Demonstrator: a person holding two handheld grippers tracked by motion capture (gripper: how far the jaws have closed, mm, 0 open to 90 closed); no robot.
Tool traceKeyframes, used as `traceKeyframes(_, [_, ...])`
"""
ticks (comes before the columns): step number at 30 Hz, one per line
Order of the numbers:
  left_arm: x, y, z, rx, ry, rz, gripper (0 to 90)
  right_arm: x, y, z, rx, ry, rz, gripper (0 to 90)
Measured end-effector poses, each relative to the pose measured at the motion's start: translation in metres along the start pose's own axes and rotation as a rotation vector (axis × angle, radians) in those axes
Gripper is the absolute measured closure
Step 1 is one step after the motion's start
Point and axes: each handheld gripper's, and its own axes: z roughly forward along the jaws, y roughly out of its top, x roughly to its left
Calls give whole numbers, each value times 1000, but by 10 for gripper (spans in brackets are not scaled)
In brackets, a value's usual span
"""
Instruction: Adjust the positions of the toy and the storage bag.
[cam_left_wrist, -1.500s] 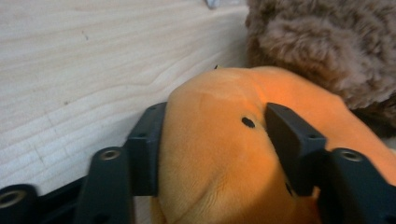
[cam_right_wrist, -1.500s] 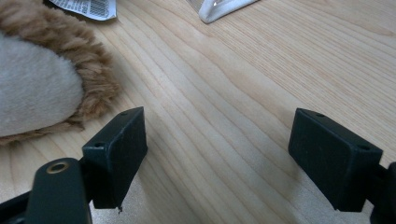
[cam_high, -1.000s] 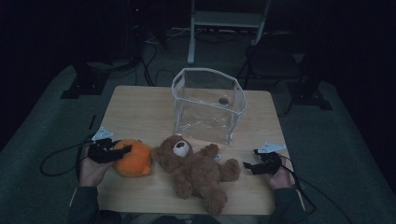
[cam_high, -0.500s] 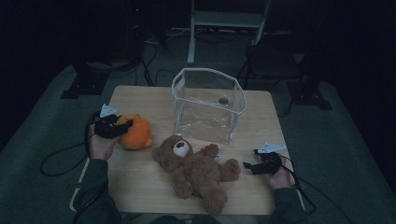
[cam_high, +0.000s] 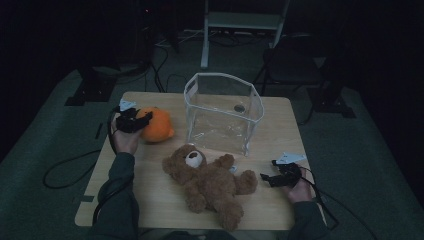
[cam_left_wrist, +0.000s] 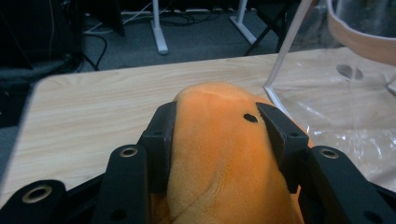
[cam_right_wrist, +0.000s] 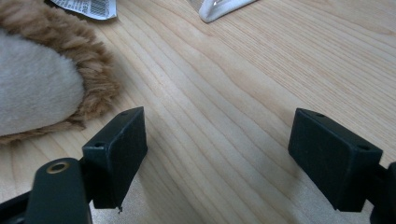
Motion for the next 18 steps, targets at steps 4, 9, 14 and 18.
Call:
traceKeyframes(4, [-6,-13,27,108,22,27,484,0,0,0,1,0,0,186])
traceKeyframes(9, [1,-14,20,80,-14,-20,358,0,0,0,0,0,0,186])
traceKeyframes(14, [4,-13,14,63,-11,-29,299,0,0,0,0,0,-1,186])
traceKeyframes(18, [1,-11,8,25,18,-7,288,0,0,0,0,0,0,186])
